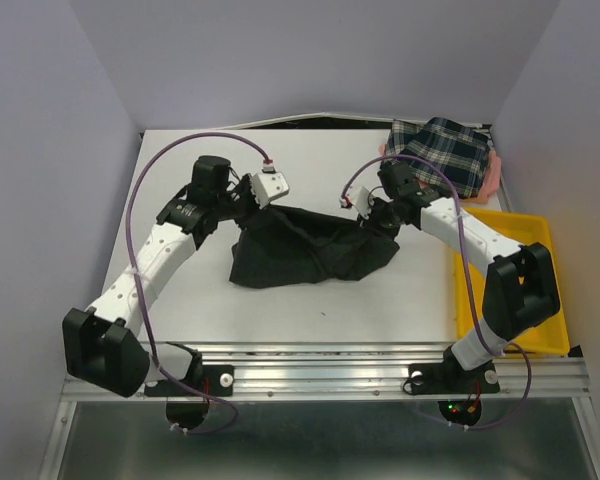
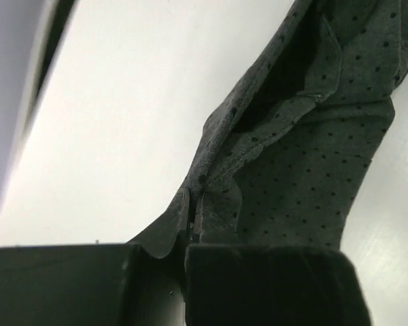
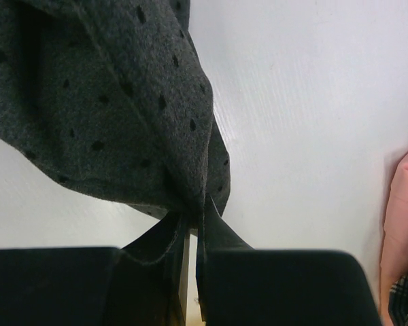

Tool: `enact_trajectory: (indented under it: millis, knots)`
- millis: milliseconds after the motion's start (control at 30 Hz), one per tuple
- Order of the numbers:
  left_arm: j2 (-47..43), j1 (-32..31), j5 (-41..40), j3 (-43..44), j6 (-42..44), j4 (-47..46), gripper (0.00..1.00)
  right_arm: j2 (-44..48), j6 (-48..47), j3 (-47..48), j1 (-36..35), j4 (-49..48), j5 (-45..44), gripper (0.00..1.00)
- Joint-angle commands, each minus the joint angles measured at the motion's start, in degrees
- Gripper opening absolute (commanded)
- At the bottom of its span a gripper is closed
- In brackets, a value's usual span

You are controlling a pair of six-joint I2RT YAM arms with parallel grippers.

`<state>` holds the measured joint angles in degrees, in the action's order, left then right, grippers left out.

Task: Fold and stack the skirts
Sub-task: Flatten the skirt out

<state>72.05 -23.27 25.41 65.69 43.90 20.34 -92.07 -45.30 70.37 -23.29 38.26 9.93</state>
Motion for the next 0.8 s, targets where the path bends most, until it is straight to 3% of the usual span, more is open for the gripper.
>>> enact_trajectory:
  millis: [0, 167, 233, 300, 333, 367, 567, 767]
  knots:
    - [5.9, 8.31, 11.13, -1.7, -11.27, 1.55, 0.0, 1.9, -2.6, 1.61, 0.35, -1.26, 0.35, 0.01]
    - [12.32, 17.11, 15.9, -0.92, -14.72, -0.04, 0.0, 1.55, -2.69, 1.09, 0.35, -0.73, 0.53, 0.01]
    - [12.85, 17.47, 16.51, -0.56, -14.28, -0.3, 0.0, 0.14, -0.06, 2.05, 0.35, -1.78, -0.61, 0.16]
    - [13.29, 17.47, 16.78, -0.3, -14.02, -0.3, 0.0, -1.87, 4.22, 5.28, 0.35, -1.87, -2.28, 0.44]
    - [13.55, 17.47, 16.78, -0.04, -13.93, 0.31, 0.0, -2.58, 5.65, 6.61, 0.35, -1.96, -2.72, 0.69]
    - [14.42, 17.47, 16.78, 0.31, -14.28, 0.49, 0.0, -2.93, 7.14, 7.93, 0.35, -1.87, -2.9, 0.76]
    - [15.75, 18.26, 15.99, 0.58, -16.39, -1.09, 0.0, -4.6, 21.72, 17.85, 4.12, -1.35, 2.89, 0.87]
    - [14.44, 18.61, 16.43, -0.56, -18.06, -2.67, 0.0, -5.32, 40.89, 22.98, 7.73, 3.48, 10.43, 0.78]
